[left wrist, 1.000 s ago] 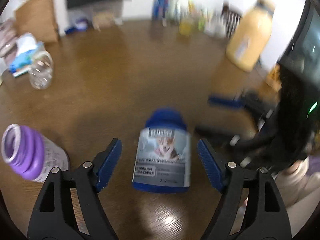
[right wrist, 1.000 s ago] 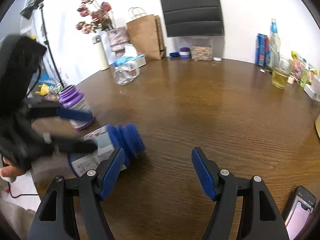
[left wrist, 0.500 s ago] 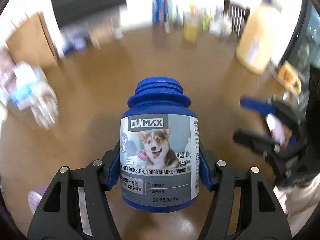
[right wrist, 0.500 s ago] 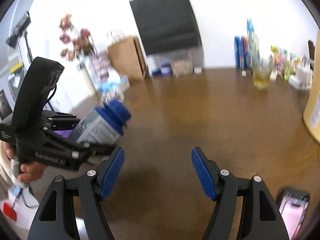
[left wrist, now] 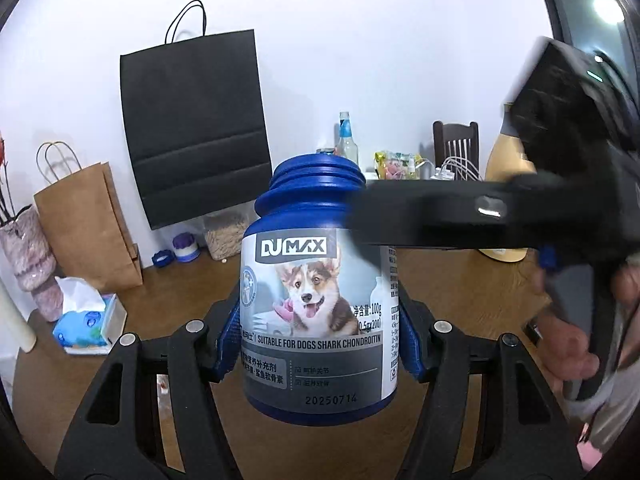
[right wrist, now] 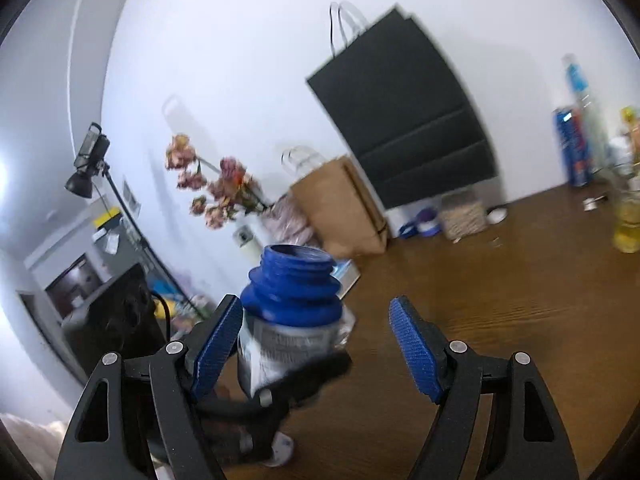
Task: Flip cup upright
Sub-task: 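Hold the bottle cap-up in the left tool while the right tool grasps it, then lower the upright bottle onto the table with the right tool and open it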
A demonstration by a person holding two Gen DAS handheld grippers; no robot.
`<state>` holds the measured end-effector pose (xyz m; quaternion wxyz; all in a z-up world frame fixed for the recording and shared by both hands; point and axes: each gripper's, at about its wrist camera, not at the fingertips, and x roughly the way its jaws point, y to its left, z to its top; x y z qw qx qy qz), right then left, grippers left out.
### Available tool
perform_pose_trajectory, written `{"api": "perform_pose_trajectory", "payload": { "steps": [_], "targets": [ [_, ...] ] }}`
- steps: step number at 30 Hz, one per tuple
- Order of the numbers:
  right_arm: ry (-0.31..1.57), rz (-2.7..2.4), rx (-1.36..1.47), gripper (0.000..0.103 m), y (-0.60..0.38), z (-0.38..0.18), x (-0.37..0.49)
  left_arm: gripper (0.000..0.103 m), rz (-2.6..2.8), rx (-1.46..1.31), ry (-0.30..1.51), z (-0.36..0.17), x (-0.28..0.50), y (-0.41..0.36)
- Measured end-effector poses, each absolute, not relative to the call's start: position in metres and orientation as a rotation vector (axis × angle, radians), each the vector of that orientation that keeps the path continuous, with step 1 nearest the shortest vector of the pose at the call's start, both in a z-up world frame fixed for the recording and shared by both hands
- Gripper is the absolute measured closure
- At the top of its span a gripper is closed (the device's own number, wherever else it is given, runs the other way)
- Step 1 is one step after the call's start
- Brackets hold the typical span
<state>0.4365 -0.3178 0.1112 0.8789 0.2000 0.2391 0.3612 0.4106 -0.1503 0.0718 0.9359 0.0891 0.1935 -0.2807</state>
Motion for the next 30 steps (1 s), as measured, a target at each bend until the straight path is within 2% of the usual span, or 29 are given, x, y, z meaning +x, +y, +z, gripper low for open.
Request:
{"api": "perform_pose_trajectory", "payload": {
  "steps": [5, 6, 12, 14, 17, 19, 24, 27, 28, 29, 30],
  "targets": [
    [0.582, 0.841, 0.463, 0.023, -0.292, 0.108, 0.471, 0.044, -0.605, 0.172, 0.345, 0.075, 0.414, -0.139],
    [0.592, 0.855, 0.482, 0.038, -0.289, 0.104, 0.476, 0.043, -0.604, 0.166, 0.345, 0.075, 0.416, -0.138],
    [0.552, 0.766, 0.314, 0.037, -0.261, 0.103, 0.474, 0.042, -0.621, 0.089, 0.414, 0.065, 0.434, -0.126],
    [0.518, 0.726, 0.242, 0.037, -0.253, 0.104, 0.466, 0.038, -0.551, 0.104, 0.396, 0.066, 0.427, -0.127],
    [0.467, 0.679, 0.161, 0.037, -0.243, 0.104, 0.448, 0.037, -0.464, 0.073, 0.34, 0.07, 0.395, -0.129],
    [0.438, 0.65, 0.095, 0.037, -0.235, 0.101, 0.43, 0.031, -0.407, 0.039, 0.275, 0.077, 0.368, -0.126],
    [0.338, 0.668, 0.047, 0.037, -0.241, 0.104, 0.38, 0.028, -0.294, 0.164, 0.094, 0.079, 0.296, -0.138],
    [0.318, 0.668, 0.034, 0.038, -0.243, 0.104, 0.364, 0.028, -0.301, 0.206, 0.034, 0.079, 0.278, -0.143],
    [0.315, 0.68, 0.043, 0.038, -0.245, 0.103, 0.361, 0.015, -0.319, 0.209, 0.002, 0.075, 0.277, -0.141],
    [0.326, 0.669, 0.037, 0.037, -0.245, 0.101, 0.36, 0.008, -0.347, 0.16, -0.041, 0.061, 0.279, -0.131],
    [0.339, 0.644, 0.019, 0.037, -0.244, 0.098, 0.361, 0.001, -0.326, 0.144, 0.008, 0.039, 0.294, -0.125]
  ]
}}
